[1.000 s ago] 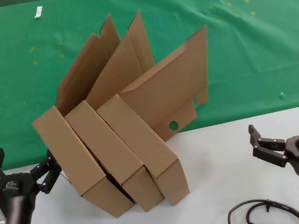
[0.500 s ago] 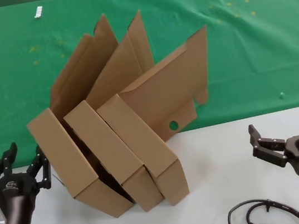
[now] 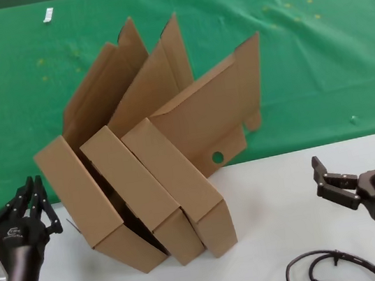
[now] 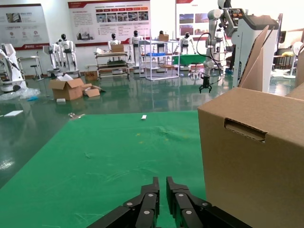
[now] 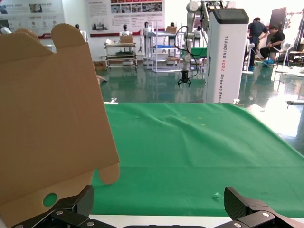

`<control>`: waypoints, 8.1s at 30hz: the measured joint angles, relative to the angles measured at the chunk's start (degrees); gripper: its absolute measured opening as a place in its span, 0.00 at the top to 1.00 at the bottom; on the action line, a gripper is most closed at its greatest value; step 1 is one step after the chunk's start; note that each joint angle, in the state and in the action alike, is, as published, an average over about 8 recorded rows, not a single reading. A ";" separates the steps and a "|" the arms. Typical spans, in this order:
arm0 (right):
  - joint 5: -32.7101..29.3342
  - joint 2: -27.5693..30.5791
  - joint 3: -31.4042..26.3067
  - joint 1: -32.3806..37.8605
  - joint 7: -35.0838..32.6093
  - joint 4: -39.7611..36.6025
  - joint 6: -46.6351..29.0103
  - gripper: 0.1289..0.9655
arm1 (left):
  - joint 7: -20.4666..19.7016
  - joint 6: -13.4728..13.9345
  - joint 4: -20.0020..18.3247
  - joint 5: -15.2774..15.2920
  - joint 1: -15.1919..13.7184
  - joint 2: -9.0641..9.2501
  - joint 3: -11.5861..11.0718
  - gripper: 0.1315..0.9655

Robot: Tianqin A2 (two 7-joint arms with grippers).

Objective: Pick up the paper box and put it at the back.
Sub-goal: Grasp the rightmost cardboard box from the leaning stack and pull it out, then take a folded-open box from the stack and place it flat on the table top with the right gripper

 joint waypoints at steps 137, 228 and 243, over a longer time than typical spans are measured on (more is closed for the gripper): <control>-8.72 -0.91 -14.78 63.67 -36.54 -89.89 -77.32 0.16 | -0.02 0.00 0.00 0.02 0.00 0.00 0.00 0.98; -57.79 5.80 -43.56 91.91 -7.69 -73.61 -44.97 0.97 | -0.02 0.00 0.00 0.02 0.00 0.00 0.00 0.98; -55.86 -4.37 -46.09 88.18 -11.24 -89.94 -33.13 0.97 | -0.02 0.00 0.00 0.02 0.00 0.00 0.00 0.98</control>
